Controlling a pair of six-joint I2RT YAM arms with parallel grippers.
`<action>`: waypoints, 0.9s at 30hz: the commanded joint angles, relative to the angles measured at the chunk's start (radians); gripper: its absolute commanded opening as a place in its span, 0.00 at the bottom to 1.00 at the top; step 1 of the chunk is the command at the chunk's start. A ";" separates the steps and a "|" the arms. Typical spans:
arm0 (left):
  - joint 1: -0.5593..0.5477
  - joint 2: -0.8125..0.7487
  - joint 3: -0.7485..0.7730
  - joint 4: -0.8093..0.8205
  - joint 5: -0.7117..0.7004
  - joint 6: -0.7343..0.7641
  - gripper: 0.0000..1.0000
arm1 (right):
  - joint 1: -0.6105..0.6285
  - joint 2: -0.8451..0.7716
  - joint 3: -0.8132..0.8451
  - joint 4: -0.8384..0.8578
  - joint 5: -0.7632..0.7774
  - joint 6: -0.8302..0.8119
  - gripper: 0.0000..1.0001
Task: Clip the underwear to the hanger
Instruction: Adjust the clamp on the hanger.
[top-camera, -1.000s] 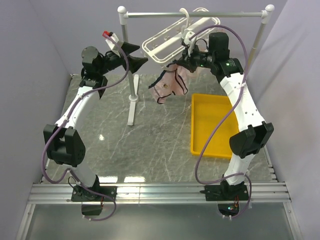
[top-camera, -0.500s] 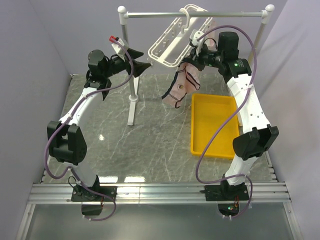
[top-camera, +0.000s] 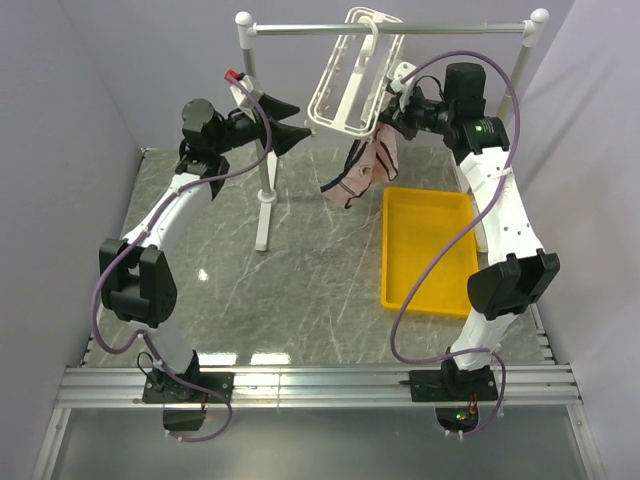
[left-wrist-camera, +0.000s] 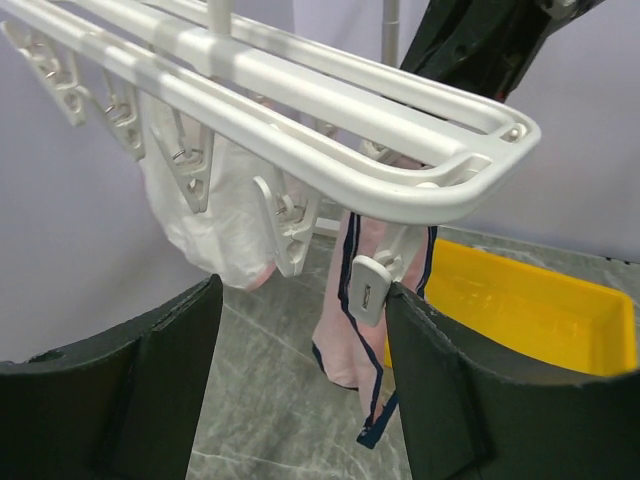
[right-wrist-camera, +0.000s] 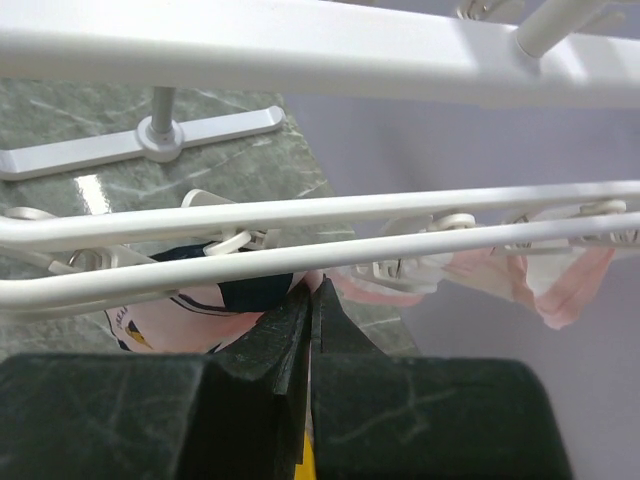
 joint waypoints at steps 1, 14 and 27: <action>-0.011 0.010 0.057 0.072 0.068 -0.051 0.71 | -0.021 -0.022 0.035 0.001 -0.014 -0.014 0.00; -0.065 0.047 0.144 -0.023 0.045 -0.066 0.30 | -0.041 -0.057 0.005 0.012 -0.040 0.005 0.00; -0.070 0.059 0.171 0.072 0.166 -0.224 0.00 | -0.139 -0.019 0.055 0.009 -0.212 0.072 0.00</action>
